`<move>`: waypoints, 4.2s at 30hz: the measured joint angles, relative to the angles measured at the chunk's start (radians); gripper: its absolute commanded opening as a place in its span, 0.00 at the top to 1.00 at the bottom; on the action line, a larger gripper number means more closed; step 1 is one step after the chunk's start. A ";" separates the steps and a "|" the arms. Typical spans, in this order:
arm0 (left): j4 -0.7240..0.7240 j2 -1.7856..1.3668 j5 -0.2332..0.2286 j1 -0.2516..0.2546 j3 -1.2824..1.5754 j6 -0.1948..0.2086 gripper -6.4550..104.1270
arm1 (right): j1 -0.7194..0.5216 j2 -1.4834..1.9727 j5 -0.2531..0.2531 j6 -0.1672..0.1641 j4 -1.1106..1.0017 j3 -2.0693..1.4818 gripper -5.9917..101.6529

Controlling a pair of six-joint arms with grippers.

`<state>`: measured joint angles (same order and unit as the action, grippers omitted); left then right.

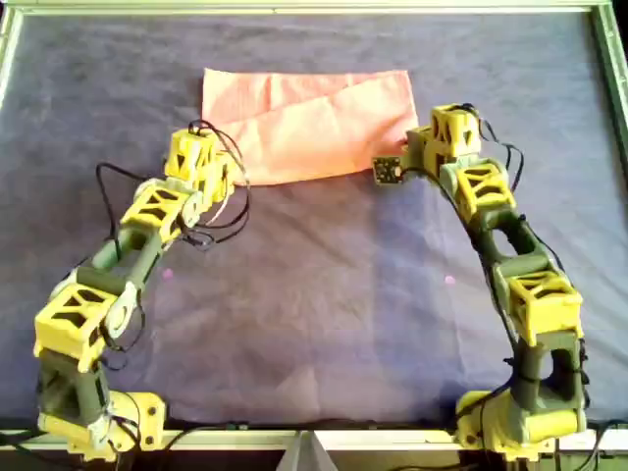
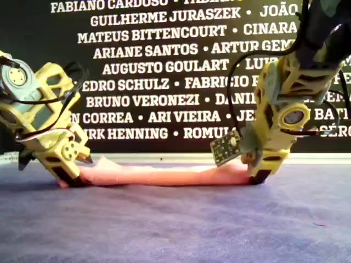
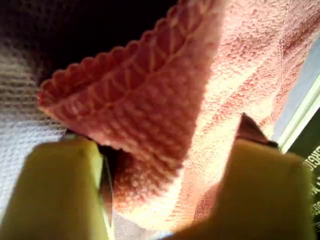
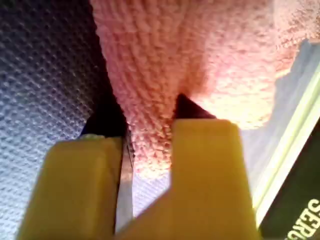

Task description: Fold a cloth

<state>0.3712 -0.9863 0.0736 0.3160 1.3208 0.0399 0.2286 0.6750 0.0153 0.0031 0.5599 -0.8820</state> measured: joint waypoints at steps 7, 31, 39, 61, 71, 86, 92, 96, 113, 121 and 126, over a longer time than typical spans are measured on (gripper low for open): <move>-0.002 -0.005 0.003 0.000 0.000 0.000 0.97 | 0.000 0.000 0.000 0.002 0.000 0.000 0.96; -0.002 -0.307 0.011 0.008 0.241 -0.005 0.95 | -0.003 0.451 0.014 0.002 0.126 -0.479 0.96; -0.002 -0.425 0.014 0.026 0.446 -0.005 0.95 | 0.006 0.600 0.015 0.009 0.126 -0.704 0.96; -0.002 -0.801 0.000 0.181 0.828 -0.006 0.94 | 0.046 0.888 0.002 0.002 0.126 -1.035 0.96; -0.002 -0.810 0.005 0.181 0.900 -0.006 0.69 | 0.051 0.888 0.002 0.000 0.126 -1.086 0.76; -0.002 -1.094 0.000 0.181 1.071 -0.008 0.42 | 0.040 0.890 0.002 -0.011 0.133 -1.086 0.36; -0.002 -1.339 0.000 0.181 1.207 -0.008 0.41 | 0.034 1.012 -0.005 -0.011 0.135 -1.088 0.36; -0.002 -1.382 0.000 0.181 1.284 -0.008 0.41 | 0.032 1.131 -0.005 -0.011 0.141 -1.126 0.36; -0.002 -1.405 -0.041 0.176 1.417 -0.008 0.41 | 0.031 1.502 -0.008 -0.011 0.199 -1.522 0.36; -0.002 -1.603 -0.337 0.063 1.417 -0.008 0.41 | 0.032 1.907 -0.008 -0.011 0.236 -1.626 0.36; -0.002 -1.818 -0.400 0.055 1.417 -0.008 0.41 | 0.032 2.068 -0.011 -0.011 0.236 -1.721 0.35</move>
<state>0.3697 -2.8041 -0.3267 0.3712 2.7382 0.0322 0.2608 2.7428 0.0046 -0.0077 0.7961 -2.6032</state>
